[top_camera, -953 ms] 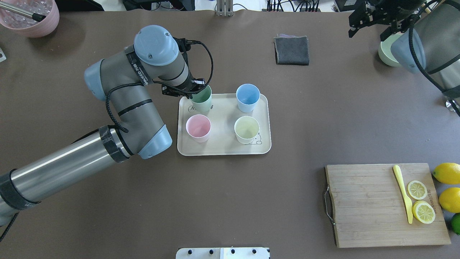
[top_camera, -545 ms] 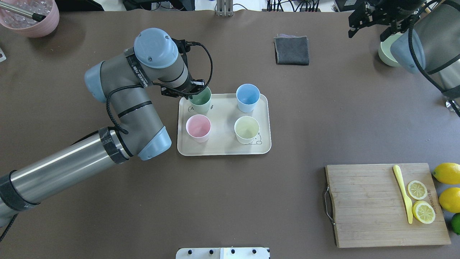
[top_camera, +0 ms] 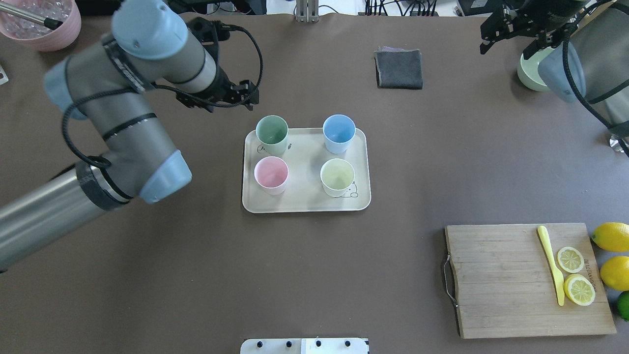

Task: Place all cups on tray

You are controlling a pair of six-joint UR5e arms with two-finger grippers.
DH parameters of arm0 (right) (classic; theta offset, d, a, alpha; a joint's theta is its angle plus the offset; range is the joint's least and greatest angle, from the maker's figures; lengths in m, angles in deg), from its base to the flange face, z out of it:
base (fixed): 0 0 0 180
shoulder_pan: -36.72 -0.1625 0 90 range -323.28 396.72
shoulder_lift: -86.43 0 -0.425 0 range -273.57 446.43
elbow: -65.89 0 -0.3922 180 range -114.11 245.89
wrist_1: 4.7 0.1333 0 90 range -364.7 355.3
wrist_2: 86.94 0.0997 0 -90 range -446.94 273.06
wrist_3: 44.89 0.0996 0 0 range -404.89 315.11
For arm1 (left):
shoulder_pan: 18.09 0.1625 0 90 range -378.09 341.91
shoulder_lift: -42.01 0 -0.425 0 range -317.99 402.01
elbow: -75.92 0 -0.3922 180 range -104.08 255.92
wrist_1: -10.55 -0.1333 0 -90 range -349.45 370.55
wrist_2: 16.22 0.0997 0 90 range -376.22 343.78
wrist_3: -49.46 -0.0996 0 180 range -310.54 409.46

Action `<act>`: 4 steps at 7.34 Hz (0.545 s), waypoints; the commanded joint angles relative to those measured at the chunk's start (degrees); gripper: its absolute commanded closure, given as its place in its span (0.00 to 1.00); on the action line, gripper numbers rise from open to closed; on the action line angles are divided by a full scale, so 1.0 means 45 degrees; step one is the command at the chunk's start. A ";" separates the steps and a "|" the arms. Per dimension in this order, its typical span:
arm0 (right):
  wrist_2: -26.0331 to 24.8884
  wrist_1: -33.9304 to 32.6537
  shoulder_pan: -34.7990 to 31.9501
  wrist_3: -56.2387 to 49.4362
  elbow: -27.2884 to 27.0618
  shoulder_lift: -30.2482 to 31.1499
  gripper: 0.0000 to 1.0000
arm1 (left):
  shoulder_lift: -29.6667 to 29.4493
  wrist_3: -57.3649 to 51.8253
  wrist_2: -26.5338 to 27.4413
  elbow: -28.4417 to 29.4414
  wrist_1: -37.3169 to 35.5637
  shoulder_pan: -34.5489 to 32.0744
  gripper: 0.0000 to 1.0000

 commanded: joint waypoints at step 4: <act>0.0022 0.0020 -0.2149 -0.5590 -0.0556 0.4102 0.00 | 0.3893 -0.7699 -0.2960 -0.1053 -0.0678 -0.6497 0.02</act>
